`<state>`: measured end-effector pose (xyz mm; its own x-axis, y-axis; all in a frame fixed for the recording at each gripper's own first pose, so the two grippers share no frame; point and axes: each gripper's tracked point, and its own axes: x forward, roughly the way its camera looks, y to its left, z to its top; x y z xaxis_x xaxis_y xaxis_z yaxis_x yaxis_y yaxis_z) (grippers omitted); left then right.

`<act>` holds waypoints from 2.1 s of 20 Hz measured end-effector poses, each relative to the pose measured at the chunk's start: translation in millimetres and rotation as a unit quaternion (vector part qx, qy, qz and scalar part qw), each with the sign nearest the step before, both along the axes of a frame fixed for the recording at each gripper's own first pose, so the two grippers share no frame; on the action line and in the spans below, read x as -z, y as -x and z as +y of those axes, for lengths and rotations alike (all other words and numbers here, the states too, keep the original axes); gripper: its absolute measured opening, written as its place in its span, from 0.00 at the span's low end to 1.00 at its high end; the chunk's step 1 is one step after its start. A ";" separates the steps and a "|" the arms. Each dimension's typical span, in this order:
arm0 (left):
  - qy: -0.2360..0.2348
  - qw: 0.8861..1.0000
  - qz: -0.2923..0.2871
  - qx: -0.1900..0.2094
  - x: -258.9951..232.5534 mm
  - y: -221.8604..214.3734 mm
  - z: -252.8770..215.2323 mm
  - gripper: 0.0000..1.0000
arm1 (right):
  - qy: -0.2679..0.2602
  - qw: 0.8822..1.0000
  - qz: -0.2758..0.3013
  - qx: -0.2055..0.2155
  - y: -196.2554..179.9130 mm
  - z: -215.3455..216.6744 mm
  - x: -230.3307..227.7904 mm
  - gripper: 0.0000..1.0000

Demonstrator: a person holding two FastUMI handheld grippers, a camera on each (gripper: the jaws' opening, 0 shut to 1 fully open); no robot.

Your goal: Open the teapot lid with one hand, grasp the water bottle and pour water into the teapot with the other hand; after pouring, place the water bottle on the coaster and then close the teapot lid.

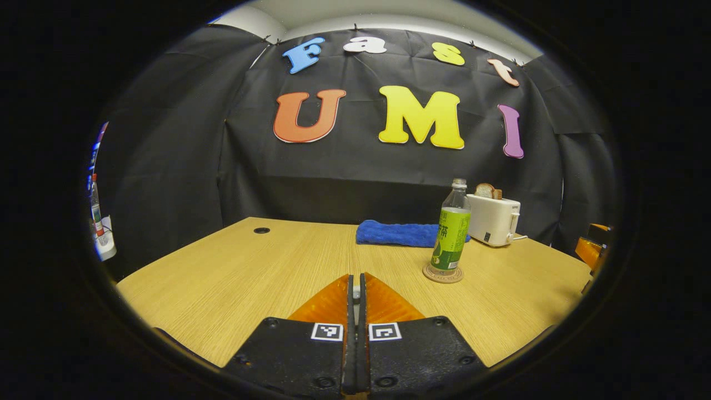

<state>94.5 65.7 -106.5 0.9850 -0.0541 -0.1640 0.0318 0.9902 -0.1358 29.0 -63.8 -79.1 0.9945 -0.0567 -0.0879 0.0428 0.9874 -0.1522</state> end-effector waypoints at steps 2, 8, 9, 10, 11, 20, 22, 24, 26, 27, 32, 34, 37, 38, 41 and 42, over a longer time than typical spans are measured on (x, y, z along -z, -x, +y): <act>0.001 1.000 0.004 0.003 2.7 0.4 -3.6 0.02 | -0.015 1.000 0.014 -0.007 0.1 4.3 6.9 0.95; -0.010 1.000 0.010 0.000 6.2 2.0 -2.3 0.03 | -0.025 1.000 0.016 -0.002 0.8 -1.0 6.6 0.93; -0.012 1.000 0.012 -0.003 6.3 3.2 -1.2 0.03 | -0.026 1.000 0.017 -0.002 1.9 -1.6 7.2 0.95; -0.015 1.000 0.013 -0.004 7.0 3.5 -0.5 0.03 | -0.027 0.999 0.017 -0.003 2.1 -1.0 7.9 0.95; -0.017 1.000 0.015 -0.006 7.6 3.6 0.2 0.03 | -0.028 0.999 0.018 -0.003 2.0 -0.4 7.8 0.92; -0.026 0.999 0.038 -0.015 15.1 2.7 0.1 0.05 | -0.036 0.999 0.021 -0.004 4.7 -2.4 10.5 0.95; -0.031 0.999 0.035 -0.024 10.4 4.4 4.4 0.07 | -0.037 0.999 0.021 -0.003 4.6 -3.4 10.4 0.95; -0.043 0.998 0.027 -0.034 4.2 3.3 8.5 0.27 | -0.040 0.999 0.021 -0.003 4.9 -2.7 10.8 0.95; -0.053 0.997 0.015 -0.053 -4.1 1.2 16.1 0.96 | -0.047 0.999 0.021 -0.002 5.6 -3.9 10.8 0.95; -0.055 0.997 0.011 -0.058 -12.4 7.0 17.2 1.00 | -0.052 0.998 0.021 0.000 6.4 -6.3 11.3 0.95; -0.059 0.996 -0.013 -0.062 -52.2 30.1 6.7 0.99 | -0.081 0.997 0.017 0.007 9.4 -13.0 4.3 0.95; -0.051 0.997 -0.026 -0.058 -69.1 41.4 -3.7 0.99 | -0.085 0.996 0.008 0.007 13.5 -14.0 -7.6 0.95; -0.035 0.997 -0.051 -0.053 -94.3 59.4 -22.6 0.99 | -0.076 0.997 -0.018 0.005 18.1 -11.1 -26.2 0.95; -0.036 0.996 -0.059 -0.051 -99.1 65.3 -28.4 0.99 | -0.073 0.997 -0.027 0.003 20.3 -9.9 -35.5 0.95; -0.041 0.995 -0.072 -0.048 -106.3 82.4 -44.0 0.99 | -0.063 0.997 -0.044 0.005 28.4 -7.8 -55.7 0.95; -0.045 0.995 -0.077 -0.043 -108.0 86.4 -51.0 0.99 | -0.064 0.997 -0.048 0.005 30.6 -6.0 -60.9 0.98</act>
